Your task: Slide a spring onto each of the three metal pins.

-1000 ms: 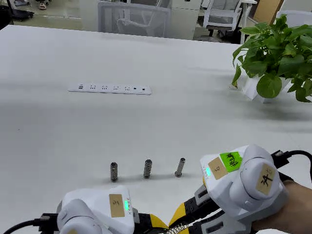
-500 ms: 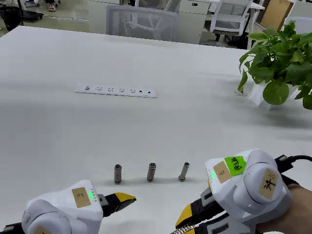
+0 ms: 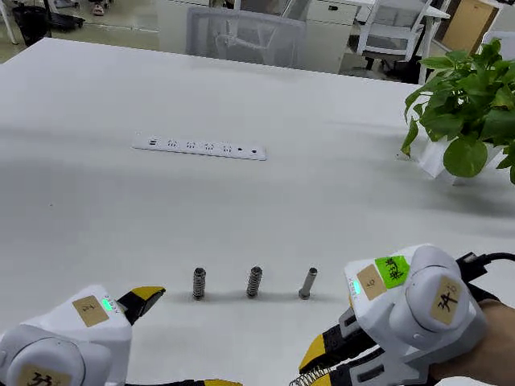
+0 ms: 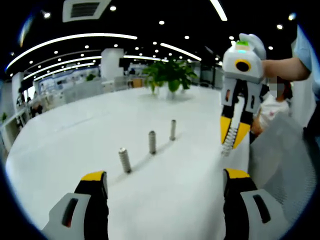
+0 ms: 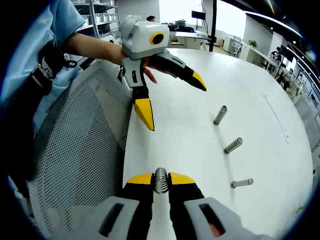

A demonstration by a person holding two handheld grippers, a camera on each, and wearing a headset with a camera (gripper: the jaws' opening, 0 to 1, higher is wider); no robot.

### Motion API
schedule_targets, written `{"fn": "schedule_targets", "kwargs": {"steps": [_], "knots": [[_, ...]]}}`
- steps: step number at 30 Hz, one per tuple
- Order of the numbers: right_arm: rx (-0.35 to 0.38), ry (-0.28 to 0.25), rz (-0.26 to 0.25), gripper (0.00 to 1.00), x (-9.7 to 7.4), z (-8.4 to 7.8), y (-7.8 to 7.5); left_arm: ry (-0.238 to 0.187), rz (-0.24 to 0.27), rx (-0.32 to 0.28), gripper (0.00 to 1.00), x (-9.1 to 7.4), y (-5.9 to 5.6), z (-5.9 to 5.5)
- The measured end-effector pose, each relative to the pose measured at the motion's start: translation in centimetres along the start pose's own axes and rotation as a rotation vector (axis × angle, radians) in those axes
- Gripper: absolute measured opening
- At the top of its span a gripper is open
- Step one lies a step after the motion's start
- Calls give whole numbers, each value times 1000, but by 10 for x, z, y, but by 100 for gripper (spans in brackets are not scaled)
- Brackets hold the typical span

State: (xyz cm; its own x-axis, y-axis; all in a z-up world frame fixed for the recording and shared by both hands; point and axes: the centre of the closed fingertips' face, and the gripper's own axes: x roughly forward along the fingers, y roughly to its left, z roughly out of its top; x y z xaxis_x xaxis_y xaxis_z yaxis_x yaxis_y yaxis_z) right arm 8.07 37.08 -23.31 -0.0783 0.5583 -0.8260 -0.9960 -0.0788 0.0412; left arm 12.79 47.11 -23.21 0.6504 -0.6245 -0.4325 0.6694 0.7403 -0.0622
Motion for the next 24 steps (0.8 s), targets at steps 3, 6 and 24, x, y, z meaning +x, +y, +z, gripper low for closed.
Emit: {"fn": "schedule_targets", "kwargs": {"steps": [3, 6, 24], "knots": [[-1, 5, 0, 12, -2, -2, -4, 10, 18, -6, 100, -2, 4, -5], [-5, 12, 3, 12, -5, -3, -8, 15, 34, -15, 100, -4, 7, -8], [-120, 163, -29, 12, -40, -5, -72, 35, 51, -23, 100, -4, 10, -14]]}}
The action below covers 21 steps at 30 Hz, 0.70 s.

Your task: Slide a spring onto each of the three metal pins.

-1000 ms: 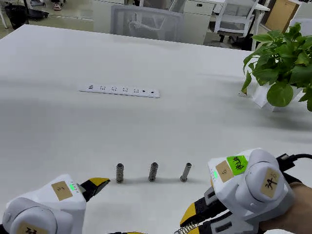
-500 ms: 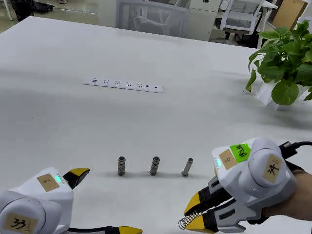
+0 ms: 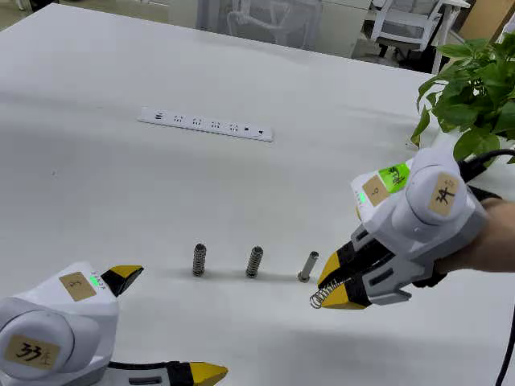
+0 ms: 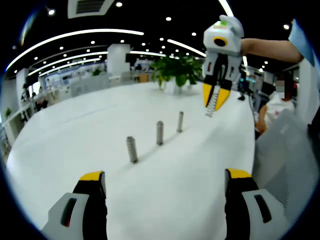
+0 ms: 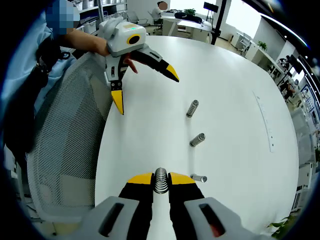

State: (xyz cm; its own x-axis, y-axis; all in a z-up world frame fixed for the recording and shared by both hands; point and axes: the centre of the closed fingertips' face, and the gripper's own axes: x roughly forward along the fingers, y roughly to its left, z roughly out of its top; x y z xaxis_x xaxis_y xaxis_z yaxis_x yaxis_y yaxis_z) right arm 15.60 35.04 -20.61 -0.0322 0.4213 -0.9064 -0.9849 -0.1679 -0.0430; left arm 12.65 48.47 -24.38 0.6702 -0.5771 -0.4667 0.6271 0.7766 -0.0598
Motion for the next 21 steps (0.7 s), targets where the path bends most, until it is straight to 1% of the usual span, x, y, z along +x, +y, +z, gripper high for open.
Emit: {"fn": "schedule_targets", "kwargs": {"steps": [3, 5, 6, 11, 13, 17, 21], "knots": [[-22, 43, -10, 12, -2, -7, -12, 4, -1, 0, 100, 0, 1, 1], [-19, 52, -5, 12, -2, -9, -17, 7, 0, 11, 100, 0, 1, 1], [-22, 63, -8, 12, -3, -11, -21, 8, 2, 17, 100, 0, 1, 2], [-38, 103, -23, 12, -6, -13, -41, 14, -1, 15, 100, -1, -1, -1], [-41, 110, -23, 12, -7, -13, -46, 16, -2, 13, 100, -1, -2, -2], [-57, 139, -28, 12, -6, -16, -57, 23, -3, 9, 100, 0, -4, -4], [-64, 161, -19, 12, -2, -19, -63, 23, -1, 6, 100, 0, -3, -4]]}}
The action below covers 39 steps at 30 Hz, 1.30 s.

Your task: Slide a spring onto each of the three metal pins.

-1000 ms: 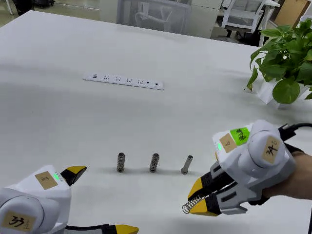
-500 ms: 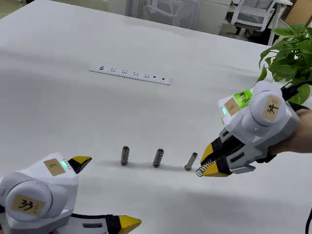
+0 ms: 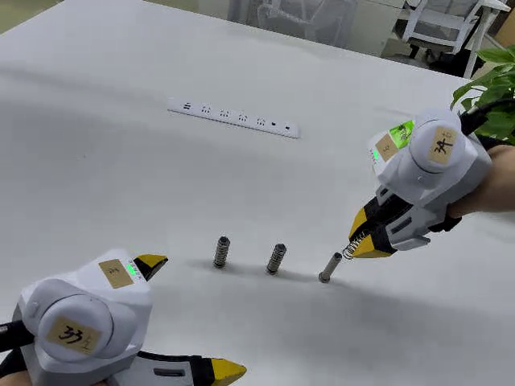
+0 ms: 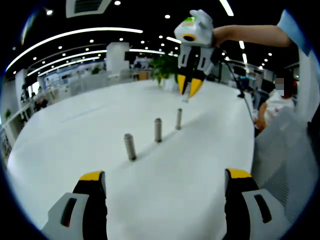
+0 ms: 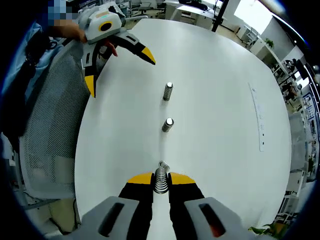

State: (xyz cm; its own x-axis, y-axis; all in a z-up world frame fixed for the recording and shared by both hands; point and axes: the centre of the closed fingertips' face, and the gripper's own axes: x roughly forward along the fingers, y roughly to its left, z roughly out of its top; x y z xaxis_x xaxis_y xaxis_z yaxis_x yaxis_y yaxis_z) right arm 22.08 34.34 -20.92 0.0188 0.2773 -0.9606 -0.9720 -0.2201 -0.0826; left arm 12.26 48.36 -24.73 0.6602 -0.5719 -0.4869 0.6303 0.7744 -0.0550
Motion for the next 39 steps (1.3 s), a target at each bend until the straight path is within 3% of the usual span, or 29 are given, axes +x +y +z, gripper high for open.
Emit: {"fn": "schedule_targets", "kwargs": {"steps": [12, 39], "knots": [[-5, 18, 22, 12, 11, -1, -9, 7, 2, -12, 100, 1, 2, -3], [-16, 54, 49, 13, 23, -7, -10, 27, -6, -35, 100, 2, 3, -13]]}}
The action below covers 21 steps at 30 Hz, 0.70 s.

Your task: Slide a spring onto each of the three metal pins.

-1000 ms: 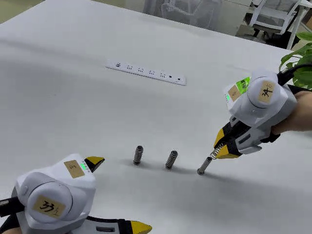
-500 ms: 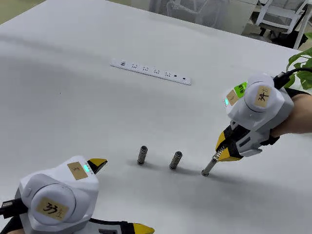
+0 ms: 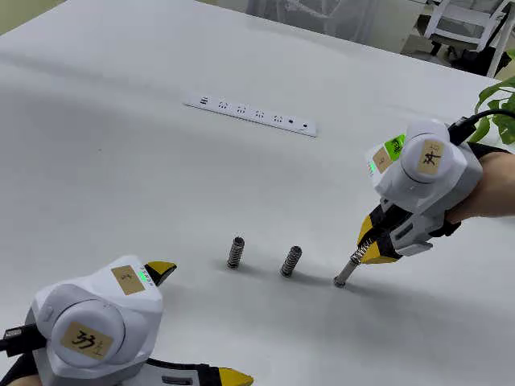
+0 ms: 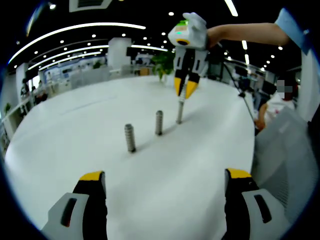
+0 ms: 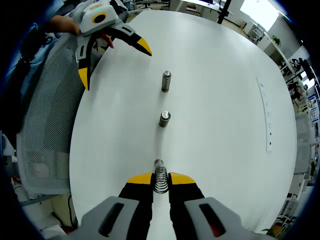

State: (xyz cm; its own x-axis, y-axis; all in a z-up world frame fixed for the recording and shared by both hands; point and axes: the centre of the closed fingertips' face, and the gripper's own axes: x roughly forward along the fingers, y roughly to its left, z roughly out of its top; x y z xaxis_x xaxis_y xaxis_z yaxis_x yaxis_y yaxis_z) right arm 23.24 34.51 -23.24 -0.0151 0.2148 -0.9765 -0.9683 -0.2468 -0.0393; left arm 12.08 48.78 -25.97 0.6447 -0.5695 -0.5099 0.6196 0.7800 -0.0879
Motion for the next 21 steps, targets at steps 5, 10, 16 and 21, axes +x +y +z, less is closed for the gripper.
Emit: {"fn": "schedule_targets", "kwargs": {"steps": [5, 10, 16, 21], "knots": [[-4, 1, 0, 13, -1, 0, 1, 3, -4, 0, 100, 1, -1, -1], [-6, 2, 4, 13, -1, 1, 3, 2, -5, 1, 100, 1, -2, -1], [-12, 15, 5, 13, 0, -2, 3, -1, -3, -1, 100, 1, -1, -1], [-15, 17, 4, 13, 0, -1, 3, 1, -4, -3, 100, 0, -1, -1]]}}
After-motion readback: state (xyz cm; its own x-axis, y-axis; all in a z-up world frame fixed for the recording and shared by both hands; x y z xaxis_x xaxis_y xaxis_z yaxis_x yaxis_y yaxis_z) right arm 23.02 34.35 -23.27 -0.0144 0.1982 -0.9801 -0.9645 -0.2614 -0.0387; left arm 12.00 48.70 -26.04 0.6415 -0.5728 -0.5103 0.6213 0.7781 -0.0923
